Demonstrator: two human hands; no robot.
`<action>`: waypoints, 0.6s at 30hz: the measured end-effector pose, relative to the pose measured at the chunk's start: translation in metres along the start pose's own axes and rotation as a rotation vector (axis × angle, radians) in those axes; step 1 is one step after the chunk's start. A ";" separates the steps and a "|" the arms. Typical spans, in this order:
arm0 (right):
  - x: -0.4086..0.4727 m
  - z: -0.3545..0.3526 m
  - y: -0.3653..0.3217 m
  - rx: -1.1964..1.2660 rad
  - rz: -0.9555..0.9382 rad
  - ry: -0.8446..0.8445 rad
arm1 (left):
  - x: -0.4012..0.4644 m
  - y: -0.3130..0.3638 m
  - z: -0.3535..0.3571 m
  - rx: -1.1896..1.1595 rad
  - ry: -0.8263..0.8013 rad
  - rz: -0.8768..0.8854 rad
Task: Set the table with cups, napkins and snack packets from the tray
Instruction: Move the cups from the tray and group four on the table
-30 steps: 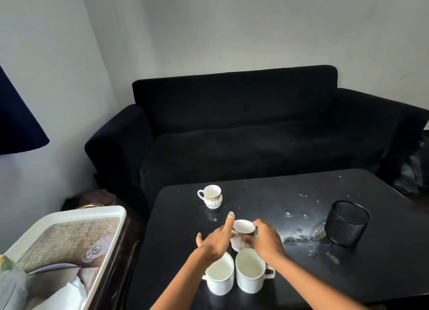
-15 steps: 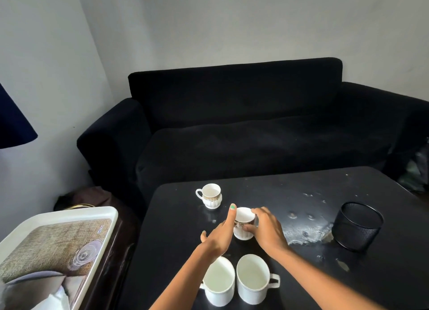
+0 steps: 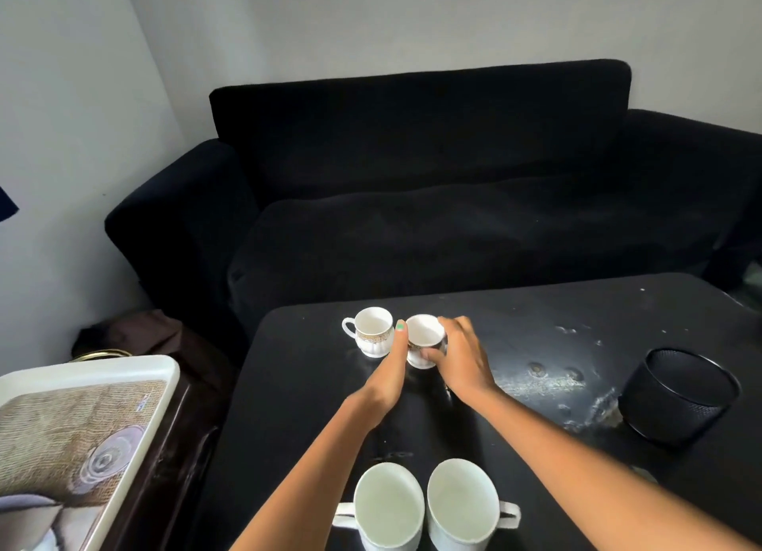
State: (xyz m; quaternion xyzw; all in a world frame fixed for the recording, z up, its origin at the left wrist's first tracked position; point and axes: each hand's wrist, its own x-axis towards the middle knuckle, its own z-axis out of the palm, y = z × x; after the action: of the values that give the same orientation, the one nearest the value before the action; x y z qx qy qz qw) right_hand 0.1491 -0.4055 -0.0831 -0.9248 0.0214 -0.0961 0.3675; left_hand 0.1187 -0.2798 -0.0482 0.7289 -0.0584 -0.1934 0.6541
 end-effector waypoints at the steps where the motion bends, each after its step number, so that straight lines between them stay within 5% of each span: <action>1: 0.004 0.002 0.000 0.009 -0.002 0.000 | 0.004 -0.001 -0.002 -0.002 0.011 0.008; 9: 0.013 0.011 0.011 -0.026 -0.046 0.003 | 0.015 -0.025 -0.019 0.032 0.070 -0.066; 18: 0.003 0.033 0.032 0.348 0.177 0.069 | 0.007 -0.081 -0.064 0.651 0.682 -0.110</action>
State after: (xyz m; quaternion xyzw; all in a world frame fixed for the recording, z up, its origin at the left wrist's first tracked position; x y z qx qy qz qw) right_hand 0.1591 -0.4069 -0.1285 -0.8381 0.0981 -0.0974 0.5278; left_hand 0.1342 -0.2117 -0.1241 0.9199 0.1409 0.0510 0.3625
